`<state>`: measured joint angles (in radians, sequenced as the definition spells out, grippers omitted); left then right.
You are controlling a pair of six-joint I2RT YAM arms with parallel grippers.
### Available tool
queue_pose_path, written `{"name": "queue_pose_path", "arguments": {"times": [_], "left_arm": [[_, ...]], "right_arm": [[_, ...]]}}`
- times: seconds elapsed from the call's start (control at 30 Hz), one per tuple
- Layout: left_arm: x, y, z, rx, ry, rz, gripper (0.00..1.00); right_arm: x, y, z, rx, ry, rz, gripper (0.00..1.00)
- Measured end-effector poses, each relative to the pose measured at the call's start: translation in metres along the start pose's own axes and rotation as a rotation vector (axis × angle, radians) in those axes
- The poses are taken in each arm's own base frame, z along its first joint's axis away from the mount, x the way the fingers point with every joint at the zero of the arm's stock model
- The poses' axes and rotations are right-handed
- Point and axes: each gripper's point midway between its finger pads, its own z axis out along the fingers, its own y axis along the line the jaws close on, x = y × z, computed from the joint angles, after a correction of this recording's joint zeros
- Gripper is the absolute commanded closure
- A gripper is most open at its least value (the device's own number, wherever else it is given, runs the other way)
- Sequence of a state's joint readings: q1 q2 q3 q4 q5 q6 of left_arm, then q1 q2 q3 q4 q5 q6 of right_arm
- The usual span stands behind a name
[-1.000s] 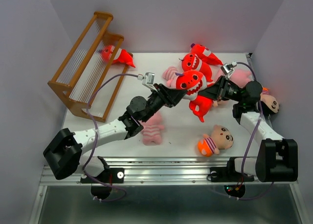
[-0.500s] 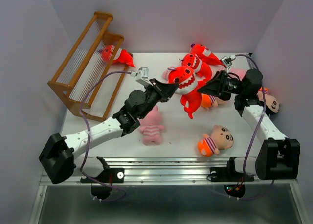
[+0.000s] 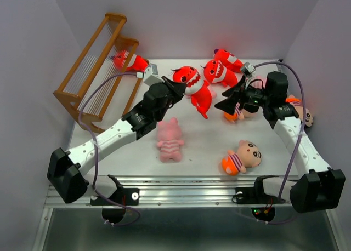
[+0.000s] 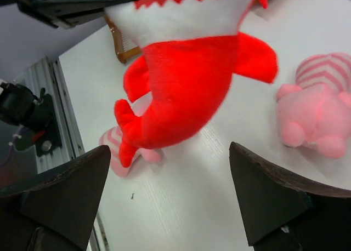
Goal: Place and organize the stuffed toys onto the shelf
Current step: Pass the stuffed toy from the right arm to the left, then pass the stuffed toy from the left arm to the right
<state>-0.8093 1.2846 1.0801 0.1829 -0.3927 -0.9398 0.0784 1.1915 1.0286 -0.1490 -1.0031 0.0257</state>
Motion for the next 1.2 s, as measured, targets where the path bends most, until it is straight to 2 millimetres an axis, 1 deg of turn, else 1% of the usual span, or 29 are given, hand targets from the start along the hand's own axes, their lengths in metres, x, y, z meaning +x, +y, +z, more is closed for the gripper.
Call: {"name": "queue_pose_path", "arguments": {"times": [0.07,0.1,0.17,0.23,0.3,0.4,0.5,0.63,0.73,0.77,0.83,0.87,0.9,0.93,1.0,1.03,1.07,1.1,1.17,1.2], "left_arm": [[0.001,-0.011,0.009,-0.001,0.019,0.026,1.00],[0.001,-0.016,0.013,0.003,0.027,0.035,1.00],[0.006,-0.027,0.020,0.017,0.058,0.065,1.00],[0.012,-0.030,0.023,0.028,0.092,0.092,1.00],[0.022,-0.026,0.023,0.029,0.133,0.122,1.00],[0.033,-0.021,0.021,0.029,0.187,0.158,1.00],[0.039,-0.021,0.019,0.043,0.217,0.175,1.00],[0.045,-0.024,0.016,0.070,0.252,0.187,1.00],[0.049,-0.027,0.014,0.092,0.271,0.192,1.00],[0.050,-0.027,0.014,0.096,0.277,0.196,1.00],[0.052,-0.026,0.014,0.099,0.284,0.202,1.00],[0.053,-0.025,0.014,0.100,0.284,0.203,1.00],[0.055,-0.023,0.014,0.101,0.284,0.202,1.00],[0.056,-0.022,0.014,0.103,0.285,0.202,1.00],[0.058,-0.020,0.014,0.110,0.285,0.200,1.00],[0.059,-0.019,0.013,0.118,0.283,0.199,0.79],[0.059,-0.018,0.012,0.124,0.282,0.198,0.66],[0.060,-0.017,0.010,0.135,0.278,0.203,0.48],[0.060,-0.011,0.001,0.146,0.282,0.205,0.36],[0.060,-0.008,-0.005,0.153,0.283,0.206,0.33]], "right_arm": [[-0.002,0.009,0.005,-0.015,0.003,-0.060,0.07],[-0.006,0.011,0.007,-0.014,0.001,-0.092,0.07],[-0.016,0.006,0.010,-0.002,-0.007,-0.122,0.07],[-0.028,-0.002,0.015,0.012,-0.020,-0.137,0.07],[-0.030,-0.009,0.021,0.020,-0.022,-0.122,0.07],[-0.028,-0.012,0.028,0.016,-0.018,-0.075,0.07],[-0.025,-0.012,0.035,0.009,-0.008,-0.021,0.07],[-0.028,-0.012,0.043,0.001,-0.007,0.024,0.09],[-0.026,-0.011,0.051,-0.015,-0.001,0.050,0.21],[-0.023,-0.010,0.053,-0.024,0.005,0.060,0.35],[-0.021,-0.009,0.057,-0.035,0.010,0.082,0.49],[-0.020,-0.009,0.058,-0.041,0.011,0.086,0.65],[-0.020,-0.008,0.058,-0.045,0.013,0.092,0.72],[-0.020,-0.007,0.058,-0.050,0.013,0.100,0.83],[-0.019,-0.005,0.059,-0.062,0.015,0.101,0.93],[-0.017,-0.004,0.059,-0.067,0.018,0.108,0.97],[-0.016,-0.003,0.059,-0.070,0.019,0.107,0.99],[-0.014,-0.003,0.059,-0.072,0.021,0.114,0.99],[-0.010,-0.002,0.058,-0.067,0.021,0.118,0.99],[-0.008,-0.003,0.057,-0.059,0.020,0.121,0.99]]}}
